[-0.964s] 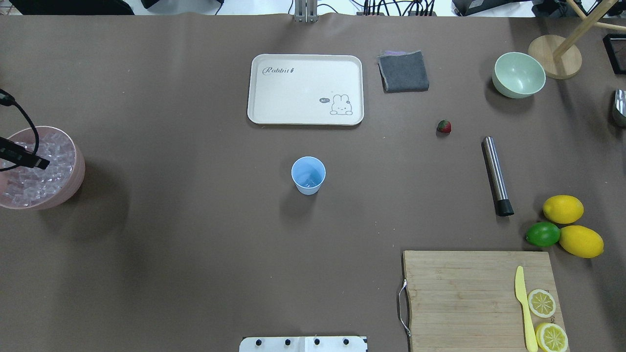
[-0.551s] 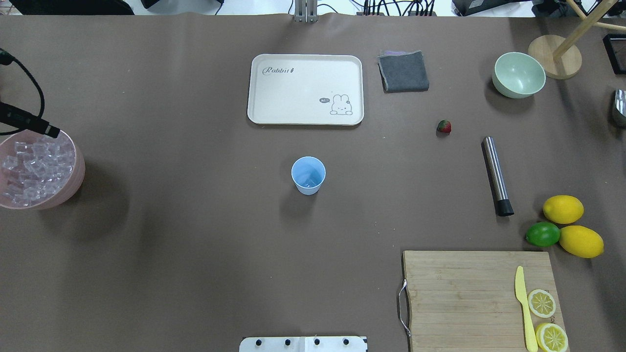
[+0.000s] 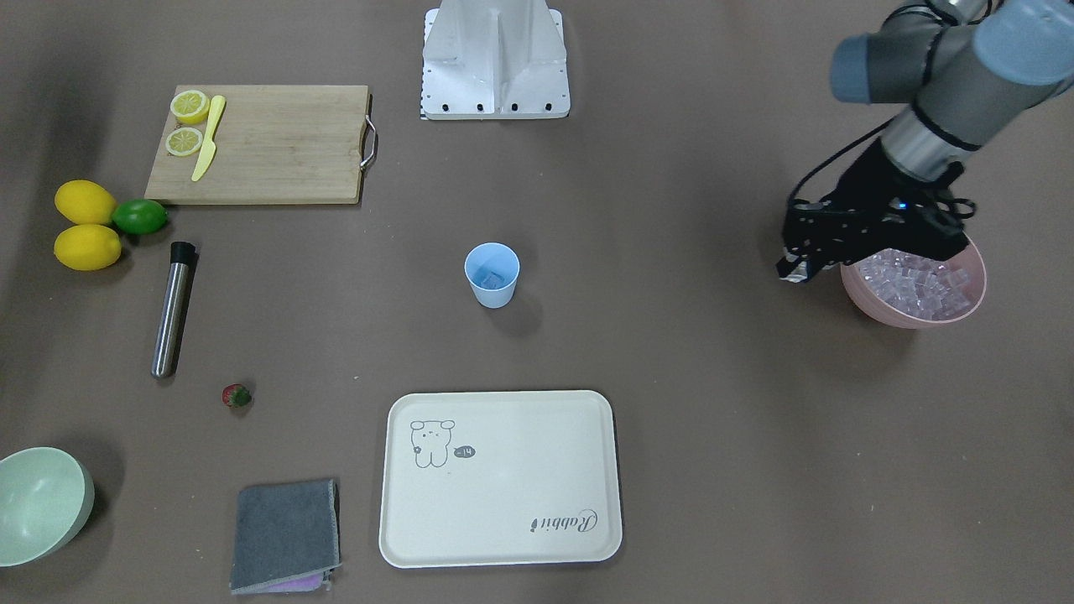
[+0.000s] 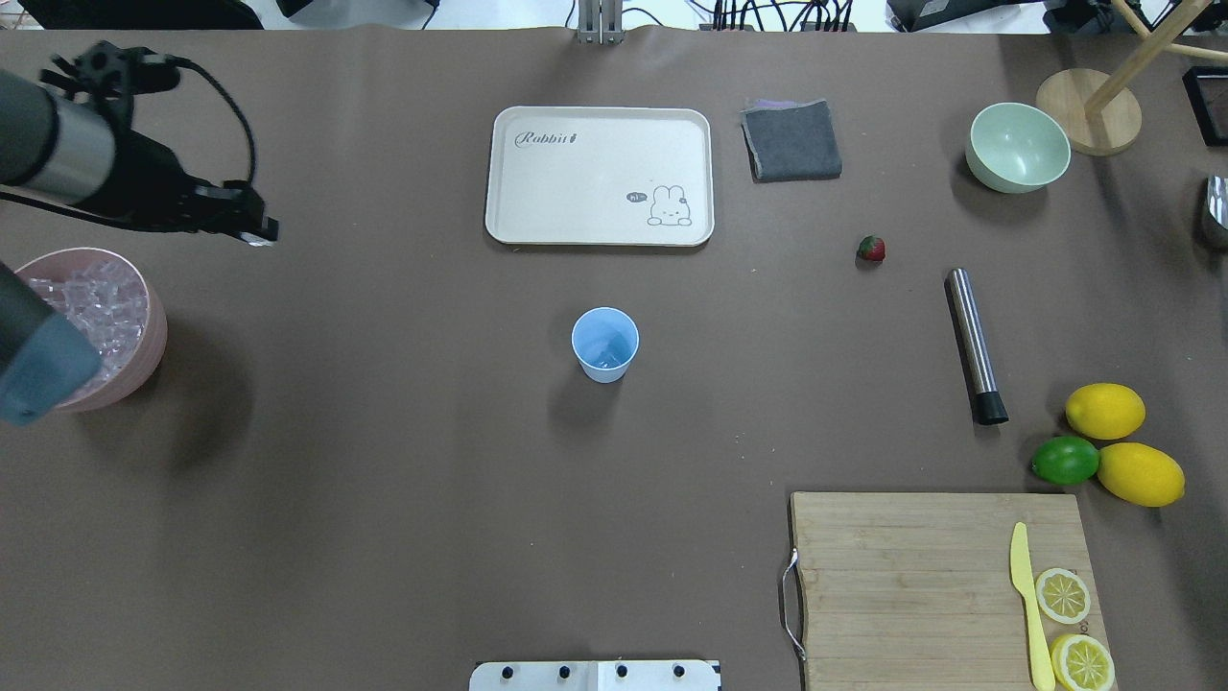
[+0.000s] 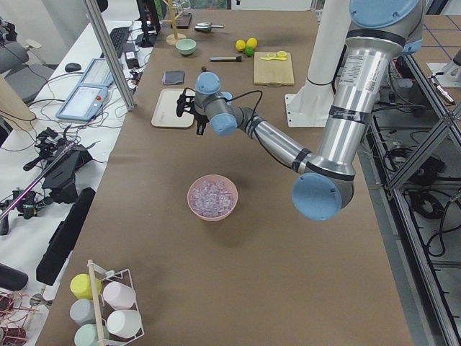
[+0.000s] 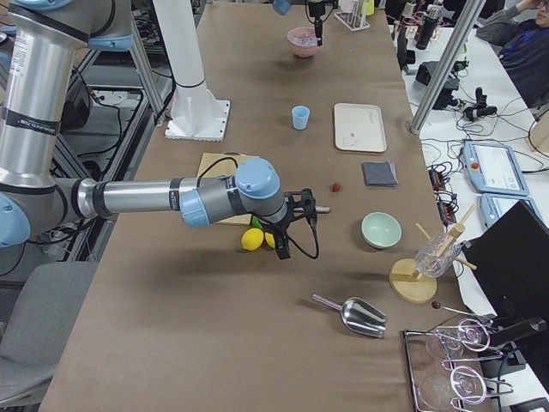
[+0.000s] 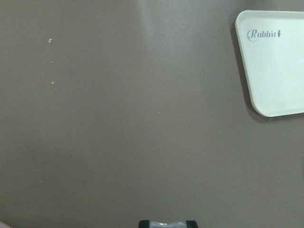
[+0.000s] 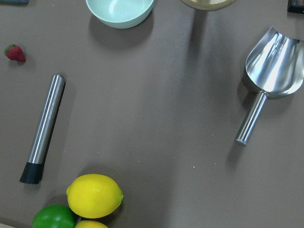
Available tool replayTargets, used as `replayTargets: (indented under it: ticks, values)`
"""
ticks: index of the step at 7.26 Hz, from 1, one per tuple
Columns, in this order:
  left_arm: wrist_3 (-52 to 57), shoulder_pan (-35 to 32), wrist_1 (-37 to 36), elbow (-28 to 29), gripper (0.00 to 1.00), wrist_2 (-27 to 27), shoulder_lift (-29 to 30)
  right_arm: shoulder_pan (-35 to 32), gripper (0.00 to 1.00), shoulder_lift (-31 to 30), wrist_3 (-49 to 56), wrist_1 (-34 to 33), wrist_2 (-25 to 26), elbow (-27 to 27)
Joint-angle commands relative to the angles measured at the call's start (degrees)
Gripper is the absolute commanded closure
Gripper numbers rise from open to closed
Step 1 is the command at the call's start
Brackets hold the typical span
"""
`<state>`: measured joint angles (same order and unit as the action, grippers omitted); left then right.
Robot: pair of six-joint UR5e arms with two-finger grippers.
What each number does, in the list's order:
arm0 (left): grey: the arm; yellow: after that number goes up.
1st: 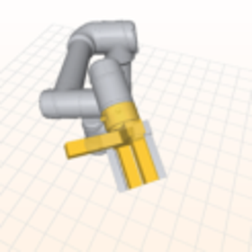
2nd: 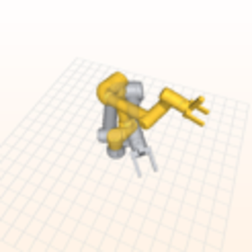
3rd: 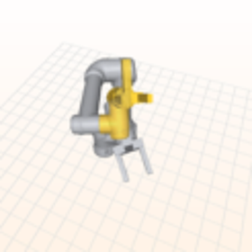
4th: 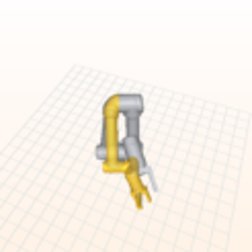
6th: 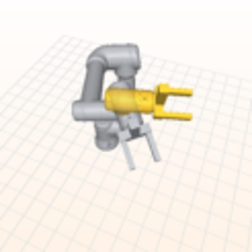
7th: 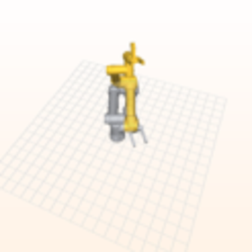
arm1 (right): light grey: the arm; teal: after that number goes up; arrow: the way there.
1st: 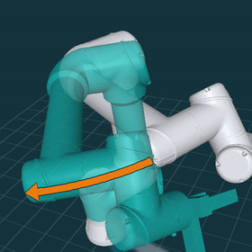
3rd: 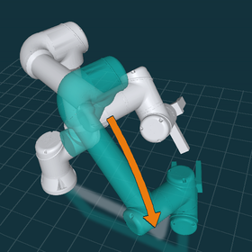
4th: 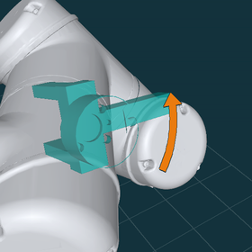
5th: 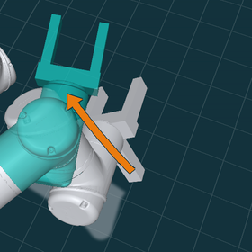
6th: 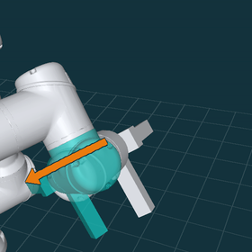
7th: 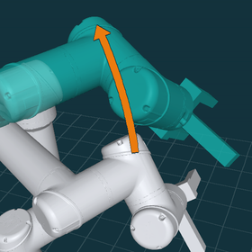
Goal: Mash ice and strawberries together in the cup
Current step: 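Carry the ice cube with the left gripper over the blue cup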
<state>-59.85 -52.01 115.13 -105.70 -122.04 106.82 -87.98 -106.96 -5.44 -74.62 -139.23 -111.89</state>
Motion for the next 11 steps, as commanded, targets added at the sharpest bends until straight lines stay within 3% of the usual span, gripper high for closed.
replayTargets:
  ticks: [1,4,10,11]
  values:
    - [-14.26,11.62,-0.34,0.32,1.00,13.17,7.49,0.00,0.00,0.00,-0.01,-0.09,0.01,0.00]
    - [-25.37,23.24,-0.43,5.49,1.00,28.14,17.43,0.00,0.00,0.00,-0.01,0.00,0.01,0.00]
    - [-29.96,26.26,-0.43,8.67,1.00,30.98,20.97,0.00,0.00,0.09,-0.01,0.00,-0.08,0.00]
    - [-30.58,26.26,-0.08,8.41,0.84,32.47,21.06,0.00,0.00,0.09,-0.01,0.00,-0.08,0.00]
